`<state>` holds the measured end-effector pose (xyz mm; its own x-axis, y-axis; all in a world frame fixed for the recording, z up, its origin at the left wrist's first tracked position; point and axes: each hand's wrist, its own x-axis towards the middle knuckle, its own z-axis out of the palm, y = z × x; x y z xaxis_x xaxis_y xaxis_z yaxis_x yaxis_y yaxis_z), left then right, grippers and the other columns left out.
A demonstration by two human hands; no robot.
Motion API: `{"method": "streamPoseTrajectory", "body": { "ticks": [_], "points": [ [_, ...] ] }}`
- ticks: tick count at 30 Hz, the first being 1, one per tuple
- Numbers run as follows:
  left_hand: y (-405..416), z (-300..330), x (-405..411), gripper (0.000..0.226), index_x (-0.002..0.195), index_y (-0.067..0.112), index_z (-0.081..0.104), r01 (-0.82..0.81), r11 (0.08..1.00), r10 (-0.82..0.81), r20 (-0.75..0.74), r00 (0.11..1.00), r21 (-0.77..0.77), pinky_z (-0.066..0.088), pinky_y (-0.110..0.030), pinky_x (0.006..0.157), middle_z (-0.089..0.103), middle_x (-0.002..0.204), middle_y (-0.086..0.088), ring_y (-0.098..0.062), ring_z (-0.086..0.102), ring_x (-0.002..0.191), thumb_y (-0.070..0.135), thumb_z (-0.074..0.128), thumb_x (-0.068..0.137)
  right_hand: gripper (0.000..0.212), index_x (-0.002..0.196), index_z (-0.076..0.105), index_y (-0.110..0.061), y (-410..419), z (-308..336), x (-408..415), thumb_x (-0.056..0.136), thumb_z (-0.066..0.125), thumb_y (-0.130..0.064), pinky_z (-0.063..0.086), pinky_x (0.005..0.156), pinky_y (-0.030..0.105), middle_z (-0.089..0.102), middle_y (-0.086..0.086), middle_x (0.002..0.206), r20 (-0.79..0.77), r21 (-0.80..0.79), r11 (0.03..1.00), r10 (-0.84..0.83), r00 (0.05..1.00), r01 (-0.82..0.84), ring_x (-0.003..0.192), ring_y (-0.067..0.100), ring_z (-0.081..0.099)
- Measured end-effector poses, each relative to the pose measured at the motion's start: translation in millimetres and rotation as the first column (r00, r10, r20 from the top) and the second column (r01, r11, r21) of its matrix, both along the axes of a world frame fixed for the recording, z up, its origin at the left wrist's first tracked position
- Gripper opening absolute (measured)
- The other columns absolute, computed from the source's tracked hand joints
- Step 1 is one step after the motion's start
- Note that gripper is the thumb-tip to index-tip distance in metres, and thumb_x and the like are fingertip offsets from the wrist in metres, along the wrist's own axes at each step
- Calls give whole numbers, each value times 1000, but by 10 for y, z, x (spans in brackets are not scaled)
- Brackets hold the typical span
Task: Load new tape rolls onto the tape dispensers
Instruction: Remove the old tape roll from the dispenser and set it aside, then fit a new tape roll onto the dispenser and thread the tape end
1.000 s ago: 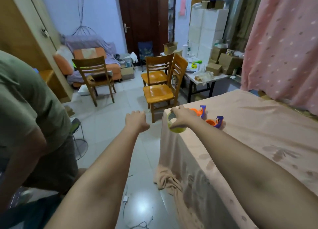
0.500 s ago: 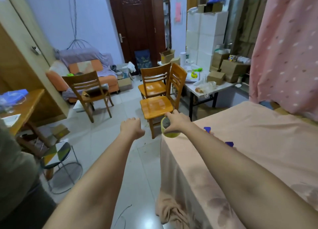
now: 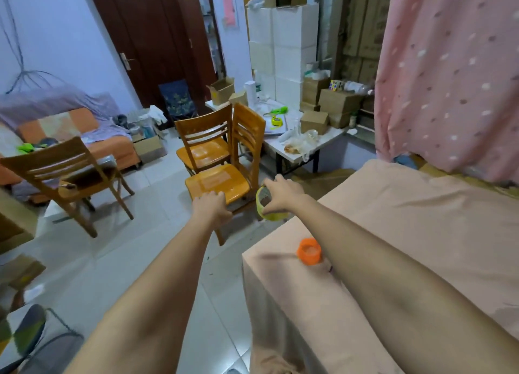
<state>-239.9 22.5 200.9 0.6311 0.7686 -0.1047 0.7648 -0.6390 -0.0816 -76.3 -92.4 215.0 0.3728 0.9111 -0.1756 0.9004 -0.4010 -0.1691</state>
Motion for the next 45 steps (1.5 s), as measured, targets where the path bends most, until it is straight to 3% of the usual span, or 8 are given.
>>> {"method": "streamPoseTrajectory", "body": {
  "ticks": [7, 11, 14, 18, 28, 34, 40, 45],
  "points": [
    [690, 44, 1094, 46, 121, 14, 52, 293, 956, -293, -10, 956, -21, 41, -43, 94, 57, 122, -13, -33, 52, 115, 36, 55, 82, 83, 138, 40, -26, 199, -54, 582, 65, 72, -53, 50, 86, 41, 45, 9, 128, -28, 17, 950, -311, 950, 312, 115, 37, 54],
    [590, -53, 1799, 49, 127, 13, 49, 467, 883, -470, -53, 881, -46, 40, -44, 99, 55, 127, -12, -32, 50, 120, 37, 53, 84, 84, 140, 38, -27, -139, -172, 900, 67, 70, -52, 50, 91, 42, 45, 10, 131, -67, -12, 851, -524, 849, 524, 118, 38, 53],
    [359, -178, 2179, 51, 134, 12, 43, 579, 809, -587, -83, 806, -102, 37, -43, 103, 51, 132, -12, -32, 46, 124, 31, 48, 87, 75, 135, 42, -27, -460, -287, 1069, 68, 67, -49, 47, 88, 39, 45, 10, 128, -65, -29, 759, -651, 756, 651, 117, 37, 53],
    [106, -308, 2552, 49, 133, 9, 42, 690, 719, -695, -103, 712, -83, 35, -43, 104, 49, 135, -13, -32, 44, 127, 29, 47, 88, 80, 138, 39, -28, -757, -405, 1270, 67, 71, -50, 47, 84, 37, 43, 8, 129, -96, -30, 662, -748, 657, 749, 116, 35, 52],
    [-161, -1167, 2888, 43, 121, 11, 51, 813, 562, -826, -155, 541, -156, 37, -39, 99, 55, 125, -9, -29, 49, 119, 30, 52, 82, 68, 132, 43, -28, -838, -1190, 1042, 72, 66, -50, 47, 84, 38, 45, 7, 124, -204, -73, 548, -826, 526, 833, 112, 33, 51],
    [87, -1735, 2717, 41, 117, 10, 52, 874, 440, -896, -176, 409, -208, 39, -38, 95, 56, 121, -9, -29, 50, 118, 25, 51, 79, 66, 132, 45, -28, -467, -1609, 688, 71, 66, -43, 46, 84, 38, 47, 6, 126, -224, -88, 553, -821, 524, 829, 110, 34, 53],
    [371, -2144, 2510, 48, 127, 8, 47, 844, 421, -907, -168, 386, -332, 38, -38, 98, 54, 126, -10, -30, 48, 120, 24, 49, 82, 74, 138, 41, -32, -222, -1950, 430, 72, 72, -39, 45, 93, 39, 39, 2, 141, -242, -200, 545, -833, 497, 815, 125, 30, 46],
    [502, -2273, 2436, 51, 131, 9, 46, 823, 428, -904, -170, 392, -374, 33, -39, 104, 52, 131, -10, -30, 47, 124, 23, 49, 82, 84, 146, 33, -31, -150, -2146, 413, 72, 75, -33, 48, 87, 40, 32, 3, 146, -235, -284, 549, -835, 498, 786, 120, 32, 47]
  ]
}}
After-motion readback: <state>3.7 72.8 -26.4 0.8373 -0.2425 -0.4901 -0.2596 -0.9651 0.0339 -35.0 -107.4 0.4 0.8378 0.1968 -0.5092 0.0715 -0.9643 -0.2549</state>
